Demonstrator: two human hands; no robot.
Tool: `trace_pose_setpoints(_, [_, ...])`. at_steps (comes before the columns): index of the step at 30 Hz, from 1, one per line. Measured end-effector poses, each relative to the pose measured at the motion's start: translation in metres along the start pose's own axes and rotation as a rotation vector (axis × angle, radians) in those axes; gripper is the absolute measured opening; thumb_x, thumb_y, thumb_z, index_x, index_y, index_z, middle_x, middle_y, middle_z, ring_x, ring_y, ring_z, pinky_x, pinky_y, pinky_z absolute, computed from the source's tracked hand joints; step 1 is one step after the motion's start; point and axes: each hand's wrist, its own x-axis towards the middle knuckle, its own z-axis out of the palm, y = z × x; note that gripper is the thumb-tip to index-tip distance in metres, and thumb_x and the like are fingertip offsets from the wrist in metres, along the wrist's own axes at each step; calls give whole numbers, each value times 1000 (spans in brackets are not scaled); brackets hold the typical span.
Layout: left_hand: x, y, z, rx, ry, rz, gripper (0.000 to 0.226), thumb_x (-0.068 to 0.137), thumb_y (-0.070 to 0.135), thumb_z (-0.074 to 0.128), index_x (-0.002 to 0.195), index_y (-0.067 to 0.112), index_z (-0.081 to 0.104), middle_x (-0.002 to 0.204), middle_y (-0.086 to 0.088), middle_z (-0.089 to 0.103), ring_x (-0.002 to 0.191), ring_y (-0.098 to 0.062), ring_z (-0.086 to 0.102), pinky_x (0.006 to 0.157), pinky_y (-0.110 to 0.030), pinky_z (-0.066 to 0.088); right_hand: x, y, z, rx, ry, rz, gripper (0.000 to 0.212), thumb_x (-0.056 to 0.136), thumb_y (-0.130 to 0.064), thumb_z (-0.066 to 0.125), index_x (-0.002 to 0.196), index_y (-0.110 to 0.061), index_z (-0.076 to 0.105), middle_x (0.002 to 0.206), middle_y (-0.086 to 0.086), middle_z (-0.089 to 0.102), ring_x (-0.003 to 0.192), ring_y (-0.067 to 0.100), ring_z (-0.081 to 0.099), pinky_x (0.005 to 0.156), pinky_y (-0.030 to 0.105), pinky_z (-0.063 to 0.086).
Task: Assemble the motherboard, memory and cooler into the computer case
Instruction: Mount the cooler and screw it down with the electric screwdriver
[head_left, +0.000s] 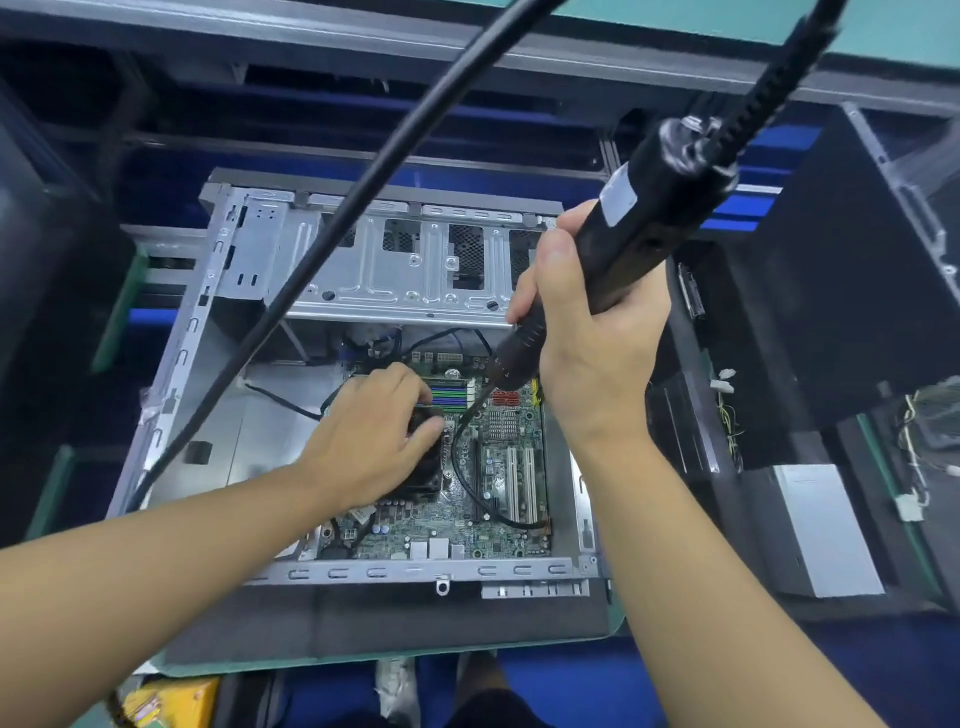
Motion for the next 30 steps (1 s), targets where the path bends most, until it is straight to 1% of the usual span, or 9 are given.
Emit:
trace_pose_setpoints(1, [-5, -4, -6, 28, -50, 32, 49, 90, 64, 37, 112, 23, 53, 112, 8, 50, 102, -14, 49, 93, -35, 42, 0, 0, 1, -2, -1, 3, 26, 87, -30, 65, 92, -10, 50, 68, 32, 49, 55, 29, 54, 58, 33, 48])
trace_pose_setpoints(3, [-13, -10, -13, 35, -135, 81, 69, 80, 73, 49, 127, 22, 52, 128, 6, 50, 114, -14, 50, 98, -36, 45, -1, 0, 3, 1, -9, 3, 26, 87, -30, 65, 93, -10, 50, 68, 29, 50, 55, 28, 55, 58, 31, 48])
trace_pose_setpoints(6, [-17, -17, -14, 16, -201, 70, 82, 78, 64, 67, 144, 20, 46, 143, 5, 43, 128, -16, 47, 107, -33, 40, -1, 0, 3, -16, -6, 1, 26, 86, -32, 66, 95, -11, 52, 68, 16, 53, 53, 26, 57, 58, 30, 49])
trace_pose_setpoints(10, [-17, -18, -13, 82, -293, 106, 106, 70, 73, 62, 152, 13, 33, 153, 0, 37, 138, -22, 39, 113, -36, 35, -1, 0, 1, -26, -12, -11, 21, 87, -31, 66, 94, -16, 54, 66, 8, 56, 53, 26, 57, 59, 33, 49])
trace_pose_setpoints(13, [-17, -17, -7, 91, -257, 105, 102, 73, 68, 68, 154, 17, 30, 152, 1, 39, 135, -21, 40, 111, -35, 36, -2, 0, 0, -14, -8, -24, 14, 90, -29, 64, 95, -20, 54, 63, -8, 58, 53, 25, 56, 61, 35, 49])
trace_pose_setpoints(17, [-14, -6, -1, 35, -250, -8, 103, 69, 62, 76, 154, 32, 26, 146, 11, 40, 131, -18, 41, 109, -32, 36, 0, -3, 1, 29, -19, -57, 11, 94, -25, 60, 96, -18, 53, 58, -8, 58, 51, 23, 54, 61, 34, 47])
trace_pose_setpoints(20, [-13, 2, 0, 74, -238, -44, 105, 68, 61, 78, 154, 31, 26, 151, 10, 38, 134, -21, 37, 114, -35, 30, 2, -6, 5, 30, -38, -71, 11, 94, -25, 60, 96, -17, 53, 57, -9, 56, 49, 24, 53, 59, 34, 45])
trace_pose_setpoints(24, [-14, 5, -2, 121, -258, -33, 106, 70, 63, 75, 155, 28, 22, 156, 11, 32, 139, -20, 34, 116, -32, 25, -1, -3, 11, 2, -57, -47, 13, 92, -27, 62, 94, -17, 53, 59, -8, 55, 49, 26, 53, 58, 36, 46])
trace_pose_setpoints(30, [-10, 7, -7, 97, -282, -60, 105, 72, 60, 76, 155, 30, 21, 156, 14, 31, 142, -19, 30, 117, -33, 27, -8, -1, 14, -39, -41, -21, 18, 88, -29, 64, 94, -17, 52, 63, -4, 55, 49, 24, 55, 57, 31, 47])
